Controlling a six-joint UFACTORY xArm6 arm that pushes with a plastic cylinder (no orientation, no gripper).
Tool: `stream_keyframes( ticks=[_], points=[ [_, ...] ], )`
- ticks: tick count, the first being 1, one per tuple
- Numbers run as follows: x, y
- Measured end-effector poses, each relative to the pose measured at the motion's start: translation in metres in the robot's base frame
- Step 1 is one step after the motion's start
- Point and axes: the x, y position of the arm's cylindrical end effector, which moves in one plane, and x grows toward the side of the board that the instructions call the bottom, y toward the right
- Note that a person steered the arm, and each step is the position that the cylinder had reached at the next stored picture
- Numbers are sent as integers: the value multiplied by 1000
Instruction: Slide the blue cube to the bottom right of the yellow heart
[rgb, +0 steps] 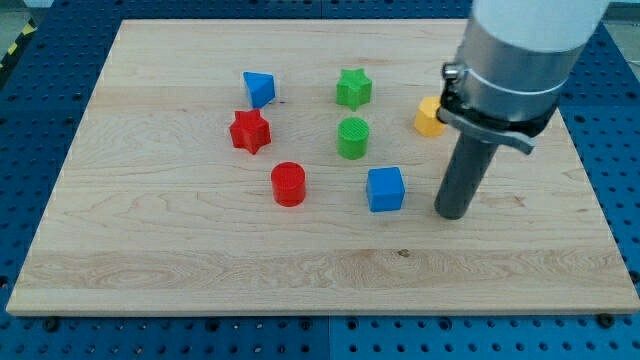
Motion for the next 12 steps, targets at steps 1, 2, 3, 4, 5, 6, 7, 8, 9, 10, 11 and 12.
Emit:
stream_keyframes(
  ticks=[1, 2, 3, 4, 5, 6, 7, 8, 9, 10, 11, 12],
  points=[
    [-30, 2],
    [-58, -13],
    [-68, -70],
    [-68, -112],
    [-52, -117],
    [-27, -116],
    [-23, -115],
    [-21, -96],
    [-14, -61],
    [-13, -36],
    [-6, -41],
    [3, -44]
  ],
)
